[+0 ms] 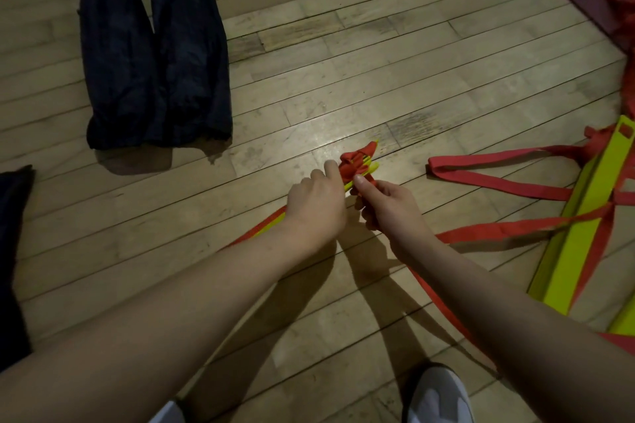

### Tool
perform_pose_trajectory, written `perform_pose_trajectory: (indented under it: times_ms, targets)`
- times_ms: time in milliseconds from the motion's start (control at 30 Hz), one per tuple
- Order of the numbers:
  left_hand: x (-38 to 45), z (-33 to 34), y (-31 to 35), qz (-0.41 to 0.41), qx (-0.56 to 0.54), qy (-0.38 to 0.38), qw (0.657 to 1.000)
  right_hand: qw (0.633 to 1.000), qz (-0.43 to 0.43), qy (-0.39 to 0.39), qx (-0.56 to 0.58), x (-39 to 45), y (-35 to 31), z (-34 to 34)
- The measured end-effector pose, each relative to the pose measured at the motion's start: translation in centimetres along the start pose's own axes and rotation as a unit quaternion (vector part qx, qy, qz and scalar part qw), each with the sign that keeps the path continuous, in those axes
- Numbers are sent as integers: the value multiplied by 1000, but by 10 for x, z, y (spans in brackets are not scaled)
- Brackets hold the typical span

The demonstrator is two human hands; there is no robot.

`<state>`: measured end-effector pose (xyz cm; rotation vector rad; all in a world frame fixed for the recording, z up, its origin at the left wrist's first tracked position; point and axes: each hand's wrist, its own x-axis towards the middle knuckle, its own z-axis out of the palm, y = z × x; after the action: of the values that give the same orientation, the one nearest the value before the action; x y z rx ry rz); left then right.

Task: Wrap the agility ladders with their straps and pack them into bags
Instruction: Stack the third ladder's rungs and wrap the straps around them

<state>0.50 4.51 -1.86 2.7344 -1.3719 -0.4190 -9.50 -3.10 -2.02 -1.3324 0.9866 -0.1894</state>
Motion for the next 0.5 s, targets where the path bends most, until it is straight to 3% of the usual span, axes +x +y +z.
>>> perform_pose_trajectory:
  times_ms: [167,300,500]
  targets:
    - [1,-10,-11,74,-23,-44,996,997,50,19,57,0,6,-4]
    - [-3,-9,-25,37,-132,-82,987,997,47,3,58,-1,4,-3]
    - [-15,-4,-16,134,62,68,987,996,42,18,75,1,4,-1]
